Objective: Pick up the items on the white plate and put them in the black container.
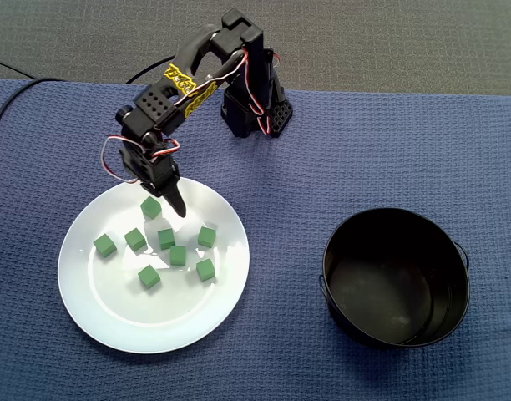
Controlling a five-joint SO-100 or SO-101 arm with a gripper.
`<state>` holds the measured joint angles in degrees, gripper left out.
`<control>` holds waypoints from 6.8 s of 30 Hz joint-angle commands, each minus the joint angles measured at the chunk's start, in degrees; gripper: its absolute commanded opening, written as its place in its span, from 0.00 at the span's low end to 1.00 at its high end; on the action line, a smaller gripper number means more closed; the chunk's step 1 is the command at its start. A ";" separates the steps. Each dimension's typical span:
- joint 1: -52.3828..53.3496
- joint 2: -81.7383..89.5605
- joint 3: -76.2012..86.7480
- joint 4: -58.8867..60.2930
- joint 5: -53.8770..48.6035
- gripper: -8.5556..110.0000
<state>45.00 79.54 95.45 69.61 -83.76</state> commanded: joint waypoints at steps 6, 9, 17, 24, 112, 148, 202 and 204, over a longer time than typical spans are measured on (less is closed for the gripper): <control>1.93 -3.43 -7.82 1.05 -3.34 0.35; 2.29 -4.57 -7.91 1.05 -4.13 0.35; 2.81 -6.33 -6.68 0.70 -5.27 0.35; 3.16 -8.17 -7.12 -0.18 -5.80 0.34; -67.76 10.37 -4.83 -41.22 49.75 0.07; -50.19 25.58 -35.51 17.40 30.23 0.37; -22.41 4.75 14.41 -19.69 -3.60 0.32; -22.50 4.66 14.85 -19.69 -3.87 0.31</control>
<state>22.94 83.85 110.30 50.80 -87.71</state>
